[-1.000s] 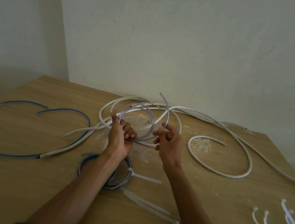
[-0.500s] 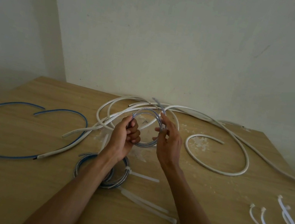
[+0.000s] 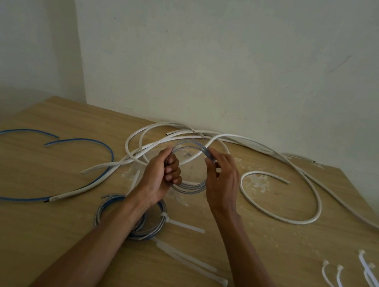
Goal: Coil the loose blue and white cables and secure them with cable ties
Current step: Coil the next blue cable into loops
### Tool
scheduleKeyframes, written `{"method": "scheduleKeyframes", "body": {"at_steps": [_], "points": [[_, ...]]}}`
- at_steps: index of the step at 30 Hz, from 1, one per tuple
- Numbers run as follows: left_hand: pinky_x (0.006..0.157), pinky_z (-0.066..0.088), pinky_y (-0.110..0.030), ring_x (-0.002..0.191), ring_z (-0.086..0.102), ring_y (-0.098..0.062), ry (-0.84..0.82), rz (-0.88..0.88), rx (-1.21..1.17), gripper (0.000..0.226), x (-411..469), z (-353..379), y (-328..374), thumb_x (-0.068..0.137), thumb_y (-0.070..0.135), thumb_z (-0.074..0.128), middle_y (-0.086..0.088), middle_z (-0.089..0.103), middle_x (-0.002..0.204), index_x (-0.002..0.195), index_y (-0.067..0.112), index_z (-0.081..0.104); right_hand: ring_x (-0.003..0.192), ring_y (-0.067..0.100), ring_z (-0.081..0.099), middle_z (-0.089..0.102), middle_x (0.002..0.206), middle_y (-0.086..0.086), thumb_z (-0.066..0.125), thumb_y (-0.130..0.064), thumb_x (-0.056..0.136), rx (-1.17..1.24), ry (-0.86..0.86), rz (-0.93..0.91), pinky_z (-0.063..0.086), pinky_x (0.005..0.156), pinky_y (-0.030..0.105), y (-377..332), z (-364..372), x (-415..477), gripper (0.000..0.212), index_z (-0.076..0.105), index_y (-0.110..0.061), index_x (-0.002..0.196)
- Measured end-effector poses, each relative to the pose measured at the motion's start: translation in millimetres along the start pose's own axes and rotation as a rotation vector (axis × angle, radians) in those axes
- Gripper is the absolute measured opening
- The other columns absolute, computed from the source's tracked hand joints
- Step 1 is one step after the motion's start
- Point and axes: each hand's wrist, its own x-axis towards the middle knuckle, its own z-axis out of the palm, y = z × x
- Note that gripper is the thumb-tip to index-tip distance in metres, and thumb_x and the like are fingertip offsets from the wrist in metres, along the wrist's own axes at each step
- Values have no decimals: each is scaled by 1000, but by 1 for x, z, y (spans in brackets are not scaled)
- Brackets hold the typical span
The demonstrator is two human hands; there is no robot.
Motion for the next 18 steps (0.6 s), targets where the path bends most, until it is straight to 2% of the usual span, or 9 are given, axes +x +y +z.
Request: {"method": "scheduleKeyframes", "body": {"at_steps": [3,5,9,11,14,16,18], "points": [[47,32,-25,41,28,-9,10,25,-1,42,1,-1,2,108,36,40,6,28,48,79,12,58,89,2,61,65,109,-9,59,-13,102,-29,-2,-41,57,70,28,1,-4,1,24,70,-17,123],[47,29,-25,41,26,-9,4,43,46,42,1,-3,2,108,36,38,6,27,48,84,11,61,84,6,66,68,109,-6,58,-16,102,-52,-15,-49,57,69,28,3,-3,-1,23,69,-18,123],[46,24,-27,43,20,-11,14,49,194,47,0,-2,1,109,36,36,4,21,51,66,19,40,88,6,68,70,112,-8,62,-23,101,-74,23,-62,60,66,33,4,-1,-2,19,71,-19,117],[44,21,-27,45,17,-12,41,49,243,48,1,-2,0,109,37,36,3,18,53,64,22,33,94,5,68,71,113,-7,67,-20,98,38,73,-26,60,70,24,0,0,-2,16,73,-17,113],[41,21,-25,44,17,-12,97,69,295,48,2,-3,-1,108,36,39,3,20,53,62,23,32,95,7,71,73,107,-9,71,-14,94,233,177,137,54,72,11,-7,-5,1,17,74,-16,111],[41,20,-25,44,17,-12,132,69,289,48,2,-4,0,108,35,41,4,20,53,62,23,33,97,8,72,73,110,-7,70,-13,95,211,141,74,58,76,16,-6,-7,3,19,73,-15,113],[42,18,-25,44,18,-12,140,67,292,48,2,-2,-1,107,36,43,3,21,53,61,23,34,102,11,71,73,118,-1,70,-15,95,92,19,-102,60,84,27,-4,-4,1,21,73,-14,116]]}}
